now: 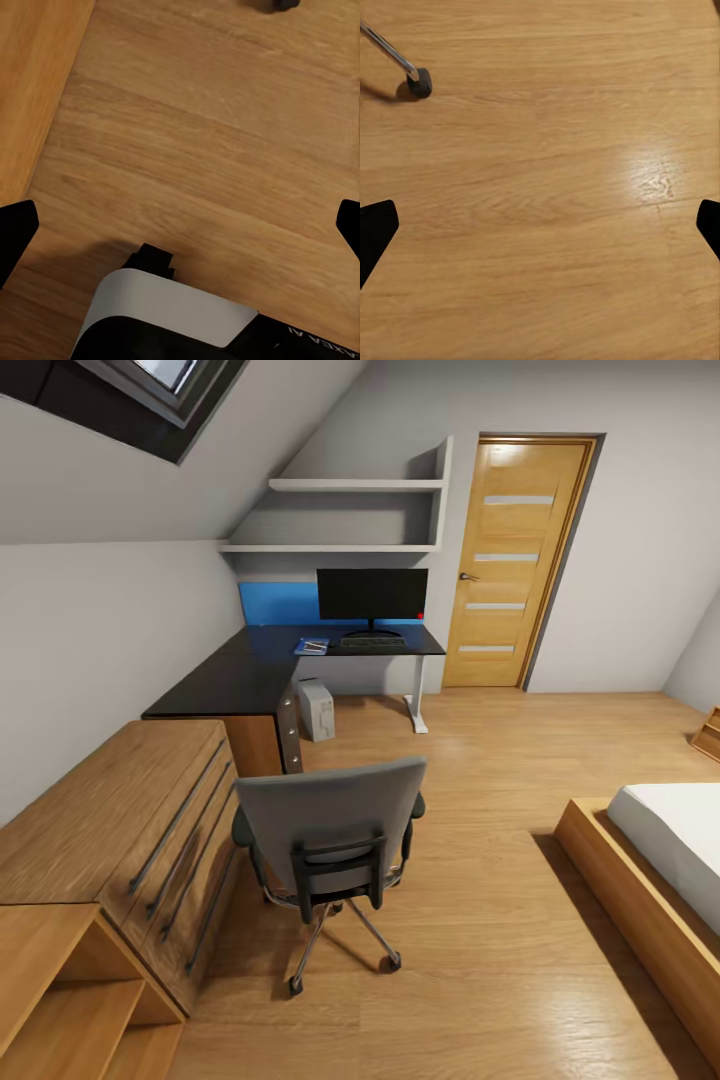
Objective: In the bedroom, organize the workspace by keeping the computer under the desk, ensuring the monitor is on the desk, placing the keyboard on the desk next to the monitor, placing the mouse on the desk next to the keyboard, moving the folder from the swivel chair onto the desk next to the mouse, stacking the notebook on top of the folder with the pen on top of the notebook, and positioning the swivel chair next to the desk.
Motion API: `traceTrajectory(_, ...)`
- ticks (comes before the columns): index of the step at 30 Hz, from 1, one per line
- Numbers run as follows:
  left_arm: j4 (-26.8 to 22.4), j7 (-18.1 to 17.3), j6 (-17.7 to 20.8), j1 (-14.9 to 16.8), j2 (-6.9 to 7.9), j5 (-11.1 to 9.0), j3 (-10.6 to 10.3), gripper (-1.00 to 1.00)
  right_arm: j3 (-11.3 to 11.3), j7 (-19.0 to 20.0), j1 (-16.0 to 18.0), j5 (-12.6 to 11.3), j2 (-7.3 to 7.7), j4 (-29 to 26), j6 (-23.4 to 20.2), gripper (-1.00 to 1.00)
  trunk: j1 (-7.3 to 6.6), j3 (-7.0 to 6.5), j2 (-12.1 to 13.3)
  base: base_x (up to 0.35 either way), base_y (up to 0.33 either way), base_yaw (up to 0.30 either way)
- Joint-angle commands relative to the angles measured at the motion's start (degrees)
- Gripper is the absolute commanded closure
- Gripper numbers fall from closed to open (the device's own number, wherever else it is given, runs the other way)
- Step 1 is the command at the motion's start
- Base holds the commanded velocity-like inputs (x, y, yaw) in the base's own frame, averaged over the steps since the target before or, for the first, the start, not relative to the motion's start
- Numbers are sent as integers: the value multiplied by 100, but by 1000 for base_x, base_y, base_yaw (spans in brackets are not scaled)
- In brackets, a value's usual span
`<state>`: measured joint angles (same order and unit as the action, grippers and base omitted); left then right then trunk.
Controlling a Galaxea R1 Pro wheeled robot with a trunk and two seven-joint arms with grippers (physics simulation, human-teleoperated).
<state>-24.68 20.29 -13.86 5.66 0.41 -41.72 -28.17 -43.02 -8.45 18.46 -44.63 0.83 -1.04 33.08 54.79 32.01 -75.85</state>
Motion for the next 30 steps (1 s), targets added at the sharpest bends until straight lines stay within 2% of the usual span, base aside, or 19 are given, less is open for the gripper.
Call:
traceTrajectory(1,-2,36,-29,5,4,-47,-48,-100,-49,-52,0,-2,2,-10,-3,-100,0,5,-3,0,32,0)
traceTrajectory(25,-59,54,-46,5,4,-32,-48,-100,-48,-59,0,-2,2,-9,-3,-100,0,5,-3,0,3,0)
traceTrajectory(30,-78,59,-36,5,-38,-32,-48,-100,-58,-53,0,8,-30,-10,-3,-100,110,95,-203,0,0,0)
